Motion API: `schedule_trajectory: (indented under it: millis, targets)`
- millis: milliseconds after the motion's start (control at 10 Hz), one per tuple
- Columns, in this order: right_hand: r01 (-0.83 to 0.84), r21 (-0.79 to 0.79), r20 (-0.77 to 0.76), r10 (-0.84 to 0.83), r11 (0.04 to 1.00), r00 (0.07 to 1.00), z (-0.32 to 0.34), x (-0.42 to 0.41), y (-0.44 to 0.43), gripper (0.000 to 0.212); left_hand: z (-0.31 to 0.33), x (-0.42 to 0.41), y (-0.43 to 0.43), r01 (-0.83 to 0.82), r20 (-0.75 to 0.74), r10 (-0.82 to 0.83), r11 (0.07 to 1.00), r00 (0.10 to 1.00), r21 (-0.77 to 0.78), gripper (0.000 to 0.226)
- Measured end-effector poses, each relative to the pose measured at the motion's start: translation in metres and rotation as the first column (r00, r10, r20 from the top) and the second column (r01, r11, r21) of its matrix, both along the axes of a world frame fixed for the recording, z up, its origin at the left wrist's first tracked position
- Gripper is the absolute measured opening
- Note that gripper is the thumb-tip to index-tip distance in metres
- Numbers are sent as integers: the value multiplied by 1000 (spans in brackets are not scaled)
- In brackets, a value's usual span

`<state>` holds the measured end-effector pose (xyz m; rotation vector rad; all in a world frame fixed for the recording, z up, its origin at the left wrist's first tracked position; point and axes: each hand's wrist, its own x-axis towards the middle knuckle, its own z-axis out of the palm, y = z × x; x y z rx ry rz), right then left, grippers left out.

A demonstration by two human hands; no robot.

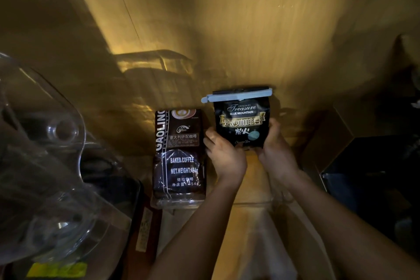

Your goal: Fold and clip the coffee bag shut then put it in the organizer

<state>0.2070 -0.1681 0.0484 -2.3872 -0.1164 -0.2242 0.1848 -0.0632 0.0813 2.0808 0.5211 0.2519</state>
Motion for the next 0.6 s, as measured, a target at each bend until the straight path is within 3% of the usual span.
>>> schedule_trajectory:
  millis: [300,500,600]
  targets:
    - [35,-58,-66,-39,998,997,-1,0,2,81,1,-1,4,-8,25,10,998,1000,-64,67]
    - [68,-129,1,-68,989,998,20,-9,-8,55,19,-16,9,-35,213,57,994,976,-102,55]
    - [80,-177,17,-79,981,997,38,-14,-18,38,36,-25,19,10,249,-8,1000,968,-6,53]
